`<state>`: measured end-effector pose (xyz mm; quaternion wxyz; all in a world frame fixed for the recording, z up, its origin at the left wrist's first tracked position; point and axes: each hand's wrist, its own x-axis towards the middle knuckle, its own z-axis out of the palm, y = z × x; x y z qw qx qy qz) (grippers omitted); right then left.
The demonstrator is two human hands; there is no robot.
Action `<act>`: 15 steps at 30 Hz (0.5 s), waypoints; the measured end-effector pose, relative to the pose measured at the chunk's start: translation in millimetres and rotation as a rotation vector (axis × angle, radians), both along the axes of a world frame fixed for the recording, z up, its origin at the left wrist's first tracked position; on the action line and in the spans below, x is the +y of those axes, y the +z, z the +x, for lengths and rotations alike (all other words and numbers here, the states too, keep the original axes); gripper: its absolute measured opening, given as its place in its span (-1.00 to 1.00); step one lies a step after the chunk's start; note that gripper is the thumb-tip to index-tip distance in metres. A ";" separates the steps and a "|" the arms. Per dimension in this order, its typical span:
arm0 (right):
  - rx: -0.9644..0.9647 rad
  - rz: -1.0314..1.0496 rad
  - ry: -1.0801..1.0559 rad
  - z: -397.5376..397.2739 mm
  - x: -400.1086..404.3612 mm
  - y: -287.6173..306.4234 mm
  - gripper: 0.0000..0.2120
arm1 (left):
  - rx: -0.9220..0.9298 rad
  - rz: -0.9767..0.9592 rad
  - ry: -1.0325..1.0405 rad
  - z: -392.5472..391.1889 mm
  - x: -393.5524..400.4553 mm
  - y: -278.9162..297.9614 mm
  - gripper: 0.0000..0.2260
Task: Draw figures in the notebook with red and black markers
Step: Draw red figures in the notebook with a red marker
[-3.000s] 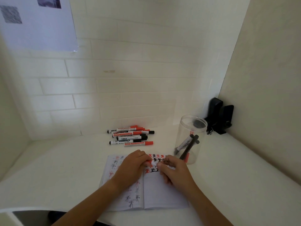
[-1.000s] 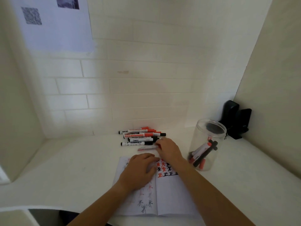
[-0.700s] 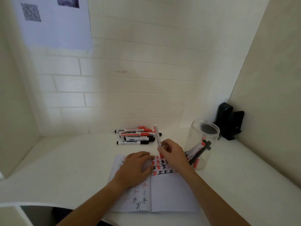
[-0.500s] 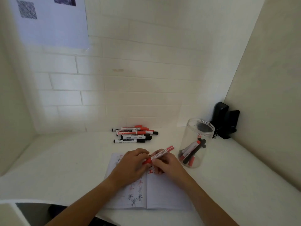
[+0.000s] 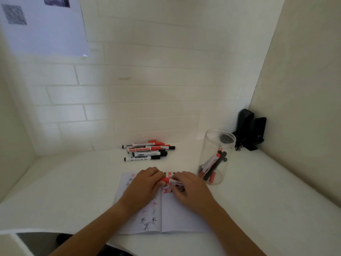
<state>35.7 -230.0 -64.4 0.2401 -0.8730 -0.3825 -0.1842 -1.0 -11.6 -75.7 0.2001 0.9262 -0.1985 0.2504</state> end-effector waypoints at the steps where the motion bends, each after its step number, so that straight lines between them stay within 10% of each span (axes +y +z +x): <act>1: -0.085 -0.035 -0.012 -1.6 6.7 -2.3 -0.76 | -0.006 0.022 -0.017 0.4 -0.7 -0.3 -0.72; 15: -0.039 -0.095 -0.035 -16.2 18.7 -6.6 -0.56 | -0.064 0.019 -0.019 -3.9 4.6 0.1 -0.87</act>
